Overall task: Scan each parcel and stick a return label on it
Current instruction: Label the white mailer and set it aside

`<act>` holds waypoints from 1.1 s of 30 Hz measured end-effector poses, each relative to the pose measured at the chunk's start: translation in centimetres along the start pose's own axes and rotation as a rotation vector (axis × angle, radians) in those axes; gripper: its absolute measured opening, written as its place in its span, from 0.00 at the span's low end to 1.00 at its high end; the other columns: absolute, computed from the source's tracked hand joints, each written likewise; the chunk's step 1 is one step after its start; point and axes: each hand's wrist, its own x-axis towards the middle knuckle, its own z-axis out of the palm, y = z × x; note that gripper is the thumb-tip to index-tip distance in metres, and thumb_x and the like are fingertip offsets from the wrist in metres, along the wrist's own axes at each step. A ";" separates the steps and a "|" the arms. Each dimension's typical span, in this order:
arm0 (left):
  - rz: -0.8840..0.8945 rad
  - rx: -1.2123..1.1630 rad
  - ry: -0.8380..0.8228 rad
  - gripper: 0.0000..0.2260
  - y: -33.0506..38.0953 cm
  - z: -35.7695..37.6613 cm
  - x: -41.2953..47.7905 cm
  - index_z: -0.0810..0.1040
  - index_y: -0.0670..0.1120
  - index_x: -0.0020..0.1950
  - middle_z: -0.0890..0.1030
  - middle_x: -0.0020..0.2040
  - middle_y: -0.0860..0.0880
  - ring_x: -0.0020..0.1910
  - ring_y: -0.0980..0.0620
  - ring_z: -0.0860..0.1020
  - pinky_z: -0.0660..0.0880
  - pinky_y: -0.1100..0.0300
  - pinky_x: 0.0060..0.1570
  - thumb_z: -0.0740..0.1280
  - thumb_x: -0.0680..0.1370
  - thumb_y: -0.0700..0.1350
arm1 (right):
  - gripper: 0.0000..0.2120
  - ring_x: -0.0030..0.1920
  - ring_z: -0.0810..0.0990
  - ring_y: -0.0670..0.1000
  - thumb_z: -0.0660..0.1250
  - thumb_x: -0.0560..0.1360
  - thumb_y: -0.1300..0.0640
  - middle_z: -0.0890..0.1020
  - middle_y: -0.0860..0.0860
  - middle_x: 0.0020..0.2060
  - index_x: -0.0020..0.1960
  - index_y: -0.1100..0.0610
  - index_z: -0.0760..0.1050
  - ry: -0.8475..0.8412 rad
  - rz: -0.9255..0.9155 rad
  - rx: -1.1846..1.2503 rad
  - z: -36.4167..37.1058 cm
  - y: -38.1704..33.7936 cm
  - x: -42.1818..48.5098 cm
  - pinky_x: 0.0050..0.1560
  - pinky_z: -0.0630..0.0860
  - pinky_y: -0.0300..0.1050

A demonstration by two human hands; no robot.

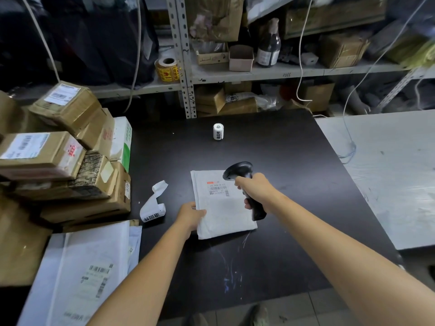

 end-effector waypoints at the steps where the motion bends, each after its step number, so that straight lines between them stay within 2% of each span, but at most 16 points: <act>1: 0.001 0.006 0.000 0.10 0.0 0.0 0.0 0.79 0.41 0.56 0.83 0.53 0.42 0.51 0.42 0.82 0.79 0.46 0.54 0.66 0.76 0.33 | 0.09 0.21 0.69 0.50 0.66 0.71 0.56 0.68 0.53 0.32 0.45 0.62 0.72 0.000 -0.004 -0.001 0.0 0.1 0.1 0.26 0.72 0.41; 5: 0.012 0.032 0.005 0.11 -0.1 -0.1 0.2 0.79 0.42 0.58 0.82 0.54 0.43 0.53 0.42 0.82 0.79 0.46 0.55 0.66 0.77 0.33 | 0.13 0.23 0.73 0.52 0.70 0.73 0.54 0.73 0.57 0.36 0.46 0.62 0.71 0.052 -0.061 -0.025 -1.2 1.2 1.1 0.28 0.76 0.44; 8: 0.029 0.062 0.029 0.09 -0.2 -0.2 0.4 0.78 0.45 0.53 0.82 0.51 0.44 0.51 0.43 0.82 0.79 0.48 0.53 0.66 0.76 0.34 | 0.14 0.29 0.78 0.55 0.70 0.75 0.53 0.82 0.61 0.38 0.48 0.66 0.76 0.159 -0.098 -0.144 -3.4 3.5 2.0 0.35 0.80 0.53; 9: 0.039 0.065 0.040 0.09 -0.3 -0.2 0.6 0.78 0.45 0.53 0.82 0.51 0.45 0.50 0.44 0.81 0.79 0.51 0.51 0.66 0.76 0.34 | 0.16 0.31 0.78 0.55 0.69 0.76 0.53 0.83 0.62 0.38 0.48 0.67 0.77 0.202 -0.090 -0.201 -4.3 4.5 2.3 0.38 0.79 0.54; 11: 0.052 0.062 0.058 0.09 -0.4 -0.3 0.8 0.77 0.44 0.53 0.81 0.50 0.46 0.48 0.45 0.81 0.78 0.54 0.48 0.66 0.76 0.34 | 0.18 0.35 0.77 0.54 0.70 0.75 0.50 0.81 0.59 0.36 0.47 0.67 0.77 0.267 -0.046 -0.267 -6.2 6.5 2.7 0.37 0.73 0.47; 13: 0.053 0.069 0.068 0.09 -0.5 -0.3 1.1 0.77 0.44 0.54 0.80 0.50 0.47 0.48 0.45 0.80 0.78 0.54 0.48 0.66 0.76 0.34 | 0.16 0.40 0.79 0.55 0.71 0.74 0.49 0.80 0.56 0.37 0.46 0.63 0.79 0.295 0.003 -0.232 -8.0 8.3 3.2 0.41 0.73 0.47; 16: 0.042 0.083 0.083 0.10 -0.7 -0.2 1.5 0.76 0.43 0.56 0.80 0.49 0.47 0.48 0.46 0.80 0.77 0.54 0.48 0.67 0.76 0.35 | 0.12 0.48 0.81 0.59 0.74 0.74 0.51 0.82 0.56 0.42 0.48 0.60 0.80 0.315 0.052 -0.154 -9.6 9.9 3.9 0.49 0.75 0.51; 21: 0.038 0.144 0.136 0.10 -1.2 0.1 2.1 0.77 0.45 0.56 0.80 0.51 0.48 0.49 0.47 0.80 0.78 0.52 0.50 0.68 0.76 0.36 | 0.13 0.53 0.82 0.61 0.75 0.73 0.55 0.84 0.58 0.49 0.53 0.61 0.81 0.297 0.077 -0.063 -10.6 10.7 4.8 0.59 0.78 0.59; 23: 0.038 0.189 0.163 0.11 -1.4 0.2 2.2 0.78 0.45 0.57 0.80 0.51 0.48 0.51 0.46 0.80 0.78 0.50 0.54 0.68 0.76 0.37 | 0.15 0.54 0.81 0.60 0.75 0.74 0.55 0.83 0.58 0.51 0.57 0.61 0.80 0.289 0.068 -0.077 -10.9 11.0 5.1 0.61 0.77 0.59; 25: 0.039 0.210 0.173 0.09 -1.4 0.3 2.2 0.78 0.46 0.55 0.81 0.51 0.48 0.51 0.46 0.80 0.78 0.50 0.55 0.68 0.75 0.38 | 0.16 0.54 0.81 0.59 0.74 0.74 0.53 0.83 0.58 0.51 0.57 0.62 0.80 0.288 0.083 -0.144 -11.2 11.1 5.3 0.61 0.77 0.57; 28: 0.053 0.220 0.180 0.08 -1.4 0.4 1.9 0.78 0.48 0.51 0.81 0.49 0.48 0.49 0.47 0.80 0.78 0.52 0.52 0.67 0.75 0.38 | 0.18 0.51 0.81 0.60 0.73 0.75 0.50 0.83 0.60 0.50 0.52 0.65 0.79 0.281 0.113 -0.275 -11.9 10.8 5.5 0.55 0.78 0.52; 33: 0.059 0.250 0.227 0.07 -1.0 0.0 1.1 0.78 0.52 0.45 0.81 0.46 0.52 0.50 0.47 0.81 0.78 0.50 0.55 0.65 0.74 0.40 | 0.20 0.52 0.79 0.60 0.73 0.73 0.48 0.81 0.59 0.52 0.56 0.63 0.75 0.329 0.117 -0.552 -12.1 9.1 4.7 0.51 0.76 0.51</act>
